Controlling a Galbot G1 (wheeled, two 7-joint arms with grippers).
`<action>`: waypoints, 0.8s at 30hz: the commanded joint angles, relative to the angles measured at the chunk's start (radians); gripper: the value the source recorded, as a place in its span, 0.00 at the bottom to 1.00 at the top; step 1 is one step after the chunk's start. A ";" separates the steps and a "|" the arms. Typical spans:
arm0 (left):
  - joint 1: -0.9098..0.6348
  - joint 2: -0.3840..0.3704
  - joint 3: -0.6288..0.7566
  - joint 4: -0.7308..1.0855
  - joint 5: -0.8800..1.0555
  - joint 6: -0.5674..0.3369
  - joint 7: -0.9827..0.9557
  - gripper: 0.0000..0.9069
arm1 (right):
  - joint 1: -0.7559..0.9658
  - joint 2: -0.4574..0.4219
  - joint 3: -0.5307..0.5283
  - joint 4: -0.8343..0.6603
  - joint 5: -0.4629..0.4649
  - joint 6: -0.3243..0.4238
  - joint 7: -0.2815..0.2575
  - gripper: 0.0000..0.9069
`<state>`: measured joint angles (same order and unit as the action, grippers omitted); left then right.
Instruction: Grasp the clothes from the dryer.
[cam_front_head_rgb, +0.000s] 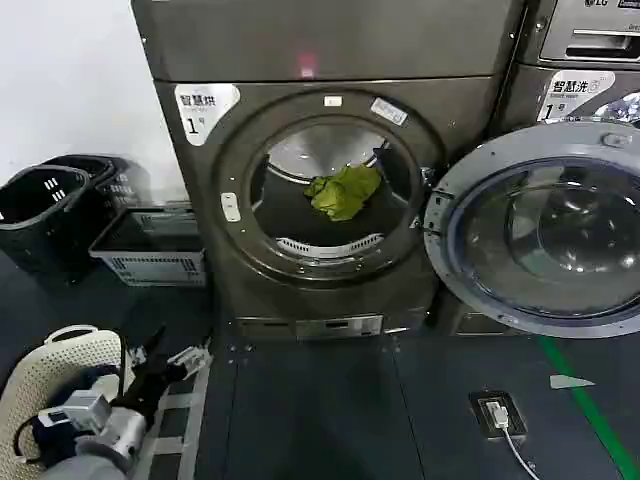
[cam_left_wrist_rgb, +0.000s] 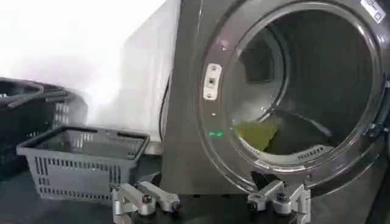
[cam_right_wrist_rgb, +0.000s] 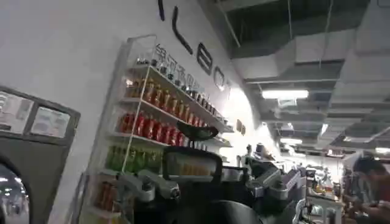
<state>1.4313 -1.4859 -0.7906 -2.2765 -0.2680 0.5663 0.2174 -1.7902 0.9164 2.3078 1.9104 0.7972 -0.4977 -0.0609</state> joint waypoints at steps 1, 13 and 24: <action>0.000 -0.001 0.000 0.000 0.001 -0.001 0.000 1.00 | 0.004 0.003 -0.008 0.004 0.030 0.011 -0.029 1.00; 0.007 0.000 -0.005 -0.007 0.002 -0.003 -0.001 1.00 | 0.021 -0.005 -0.022 0.003 0.031 0.024 -0.027 1.00; 0.023 0.007 -0.012 -0.021 -0.004 -0.002 0.000 1.00 | 0.021 0.000 -0.023 0.005 0.031 0.028 -0.036 1.00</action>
<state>1.4537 -1.4789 -0.8026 -2.2966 -0.2716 0.5635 0.2171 -1.7677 0.9173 2.2858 1.9155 0.8261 -0.4699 -0.0981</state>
